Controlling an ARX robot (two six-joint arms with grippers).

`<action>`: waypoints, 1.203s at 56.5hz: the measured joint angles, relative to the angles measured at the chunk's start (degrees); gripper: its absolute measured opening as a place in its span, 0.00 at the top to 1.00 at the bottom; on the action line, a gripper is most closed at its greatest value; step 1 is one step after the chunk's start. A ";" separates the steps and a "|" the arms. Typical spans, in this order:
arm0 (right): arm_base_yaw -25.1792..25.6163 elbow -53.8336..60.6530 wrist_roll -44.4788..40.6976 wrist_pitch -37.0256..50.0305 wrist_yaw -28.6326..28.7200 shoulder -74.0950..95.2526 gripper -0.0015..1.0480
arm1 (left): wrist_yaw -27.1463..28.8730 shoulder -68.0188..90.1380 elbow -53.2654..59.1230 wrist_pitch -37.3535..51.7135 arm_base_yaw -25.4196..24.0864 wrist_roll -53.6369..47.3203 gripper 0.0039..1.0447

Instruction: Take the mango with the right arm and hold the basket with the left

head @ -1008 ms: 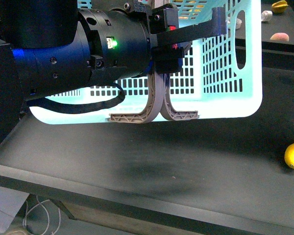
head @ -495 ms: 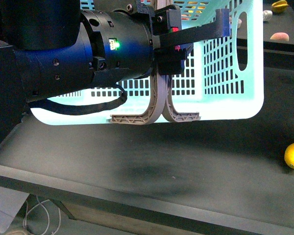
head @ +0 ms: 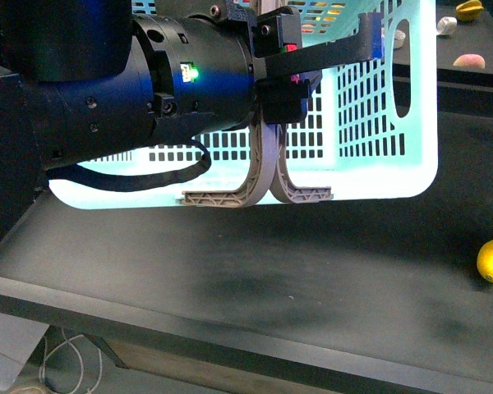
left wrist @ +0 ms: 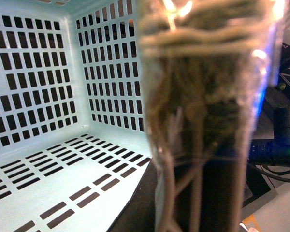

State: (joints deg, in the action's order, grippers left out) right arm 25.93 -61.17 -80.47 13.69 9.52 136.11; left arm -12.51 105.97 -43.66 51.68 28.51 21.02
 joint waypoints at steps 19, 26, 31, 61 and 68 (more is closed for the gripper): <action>-1.25 -7.02 -1.57 -1.57 -1.09 6.29 0.08 | -0.04 0.00 0.00 0.00 0.00 0.00 0.96; -1.68 -9.60 -1.55 -2.82 -1.46 8.35 0.08 | -0.02 0.00 0.00 0.00 0.00 0.00 0.96; -1.97 -11.56 -1.46 -3.76 -1.73 9.79 0.08 | 0.00 0.00 0.00 0.00 0.00 0.00 0.96; -3.82 -20.02 0.00 -5.97 -2.47 17.35 0.08 | -0.02 0.00 0.00 0.00 0.00 0.00 0.96; -4.39 -21.38 2.34 -4.63 -2.45 18.99 0.08 | -0.02 0.00 0.00 0.00 0.00 0.00 0.96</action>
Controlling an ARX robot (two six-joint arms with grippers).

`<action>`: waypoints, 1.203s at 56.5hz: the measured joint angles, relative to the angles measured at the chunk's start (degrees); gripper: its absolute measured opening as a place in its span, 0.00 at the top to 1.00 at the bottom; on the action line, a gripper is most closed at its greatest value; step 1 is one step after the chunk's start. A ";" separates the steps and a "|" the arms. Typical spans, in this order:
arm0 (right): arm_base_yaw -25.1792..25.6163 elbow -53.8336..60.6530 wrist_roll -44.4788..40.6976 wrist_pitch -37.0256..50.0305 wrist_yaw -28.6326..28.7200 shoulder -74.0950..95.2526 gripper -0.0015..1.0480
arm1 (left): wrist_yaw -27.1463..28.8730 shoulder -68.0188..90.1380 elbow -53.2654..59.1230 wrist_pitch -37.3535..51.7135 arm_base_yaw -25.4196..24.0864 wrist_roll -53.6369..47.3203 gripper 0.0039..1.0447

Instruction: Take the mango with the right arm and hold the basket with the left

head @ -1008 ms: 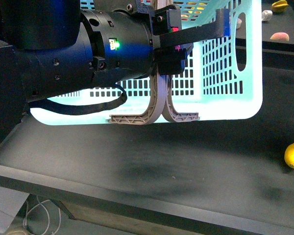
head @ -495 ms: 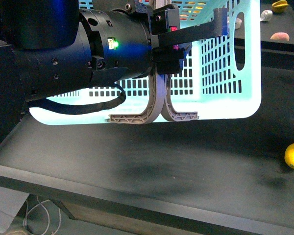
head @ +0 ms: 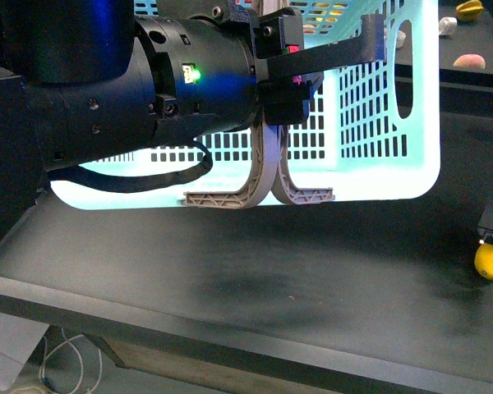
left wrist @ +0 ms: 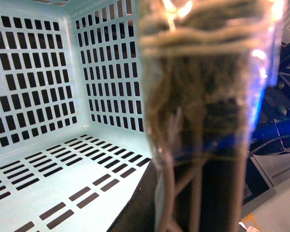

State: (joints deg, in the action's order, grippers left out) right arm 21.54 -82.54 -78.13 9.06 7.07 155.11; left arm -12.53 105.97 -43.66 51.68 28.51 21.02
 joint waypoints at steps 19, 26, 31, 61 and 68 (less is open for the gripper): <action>-1.44 -1.73 4.15 -0.55 -0.26 1.75 0.08 | 0.00 0.00 0.02 0.00 0.00 0.00 0.96; -1.42 -2.05 4.46 -0.42 -1.07 2.36 0.08 | 0.00 0.00 0.02 0.00 0.00 0.00 0.96; -1.25 -2.05 4.74 0.20 -1.49 2.60 0.08 | 0.00 0.00 0.00 0.00 0.00 0.00 0.96; 0.35 -2.05 5.31 1.07 -3.69 2.78 0.22 | 0.00 0.00 0.00 0.00 0.00 0.00 0.96; 0.52 -2.25 5.49 1.11 -3.78 2.80 0.35 | 0.02 0.00 0.02 0.00 0.00 0.00 0.96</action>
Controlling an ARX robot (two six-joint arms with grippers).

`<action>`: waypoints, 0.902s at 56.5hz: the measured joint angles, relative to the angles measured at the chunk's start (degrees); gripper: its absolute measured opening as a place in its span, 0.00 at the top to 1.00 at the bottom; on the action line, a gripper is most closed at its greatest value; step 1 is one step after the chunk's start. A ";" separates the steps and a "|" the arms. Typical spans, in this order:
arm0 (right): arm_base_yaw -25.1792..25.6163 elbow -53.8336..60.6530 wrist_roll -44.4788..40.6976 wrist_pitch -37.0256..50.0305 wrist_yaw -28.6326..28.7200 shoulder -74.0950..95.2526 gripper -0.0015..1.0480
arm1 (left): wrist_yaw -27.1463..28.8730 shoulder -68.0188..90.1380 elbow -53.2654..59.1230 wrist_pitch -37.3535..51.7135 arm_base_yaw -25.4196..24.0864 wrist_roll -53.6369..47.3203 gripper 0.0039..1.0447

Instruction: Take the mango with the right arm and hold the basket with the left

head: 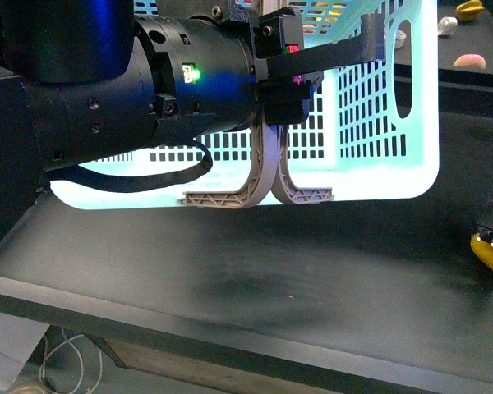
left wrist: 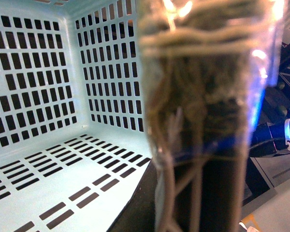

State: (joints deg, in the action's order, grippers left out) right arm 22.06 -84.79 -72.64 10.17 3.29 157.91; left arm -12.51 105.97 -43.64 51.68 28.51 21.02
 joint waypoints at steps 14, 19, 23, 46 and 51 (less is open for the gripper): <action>0.15 0.00 0.09 0.42 -0.15 0.07 0.41 | 0.00 0.00 -0.02 0.00 0.00 0.00 0.96; 0.31 0.00 0.20 0.68 0.22 0.09 0.41 | 0.00 0.00 0.00 0.00 0.00 0.00 0.96; 0.44 0.00 0.76 1.53 0.61 0.09 0.41 | 0.00 0.00 -0.02 0.00 0.00 0.00 0.96; 0.22 6.34 13.29 8.63 8.35 -3.98 0.42 | -0.04 0.00 -0.02 0.00 0.00 0.00 0.96; 0.02 8.87 16.48 10.56 10.43 -6.56 0.42 | -0.04 0.00 0.00 0.00 0.00 0.00 0.96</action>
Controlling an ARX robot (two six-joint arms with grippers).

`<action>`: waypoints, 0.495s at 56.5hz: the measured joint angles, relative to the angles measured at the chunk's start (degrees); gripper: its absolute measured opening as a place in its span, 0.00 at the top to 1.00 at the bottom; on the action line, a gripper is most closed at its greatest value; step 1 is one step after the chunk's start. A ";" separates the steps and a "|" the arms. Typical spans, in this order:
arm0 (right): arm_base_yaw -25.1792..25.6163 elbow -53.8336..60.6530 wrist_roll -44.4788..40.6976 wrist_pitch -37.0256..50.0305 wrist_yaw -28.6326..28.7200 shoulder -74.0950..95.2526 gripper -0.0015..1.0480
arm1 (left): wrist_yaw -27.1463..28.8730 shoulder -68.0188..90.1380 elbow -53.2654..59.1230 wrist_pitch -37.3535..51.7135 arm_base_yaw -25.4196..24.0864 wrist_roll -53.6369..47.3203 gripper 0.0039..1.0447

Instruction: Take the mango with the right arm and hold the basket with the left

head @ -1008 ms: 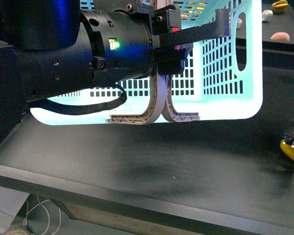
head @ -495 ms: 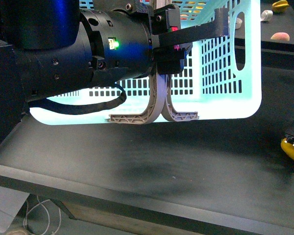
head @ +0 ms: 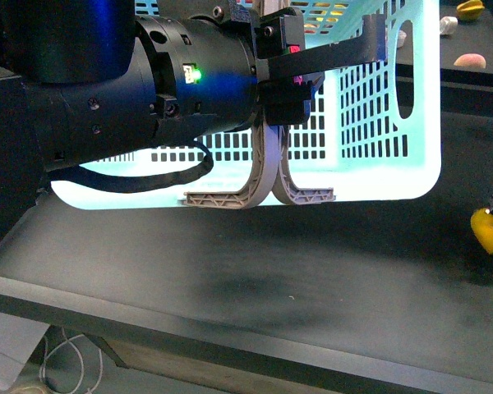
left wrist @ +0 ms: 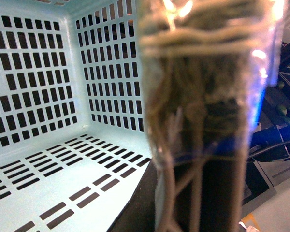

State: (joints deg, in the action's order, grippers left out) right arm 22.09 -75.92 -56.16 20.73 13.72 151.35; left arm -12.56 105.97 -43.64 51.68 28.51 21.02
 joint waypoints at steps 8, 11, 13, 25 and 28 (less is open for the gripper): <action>-0.76 6.73 6.62 6.05 3.15 -7.04 0.42 | 0.04 0.00 0.00 0.00 0.00 0.00 0.96; -1.09 9.57 8.90 8.46 4.07 -9.92 0.42 | 0.04 0.00 0.00 0.00 0.00 0.00 0.96; -1.27 11.41 10.45 9.90 4.57 -11.69 0.42 | 0.07 0.00 -0.02 0.00 0.00 0.00 0.96; -2.43 24.11 21.77 16.79 7.96 -24.79 0.42 | 0.04 0.00 0.00 0.00 0.00 0.00 0.96; -2.71 26.25 23.71 17.29 8.61 -27.67 0.42 | 0.04 0.00 0.00 0.00 0.00 0.00 0.96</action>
State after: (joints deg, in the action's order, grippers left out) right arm 19.38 -49.67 -32.45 38.02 22.33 123.68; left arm -12.51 105.97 -43.64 51.68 28.51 21.02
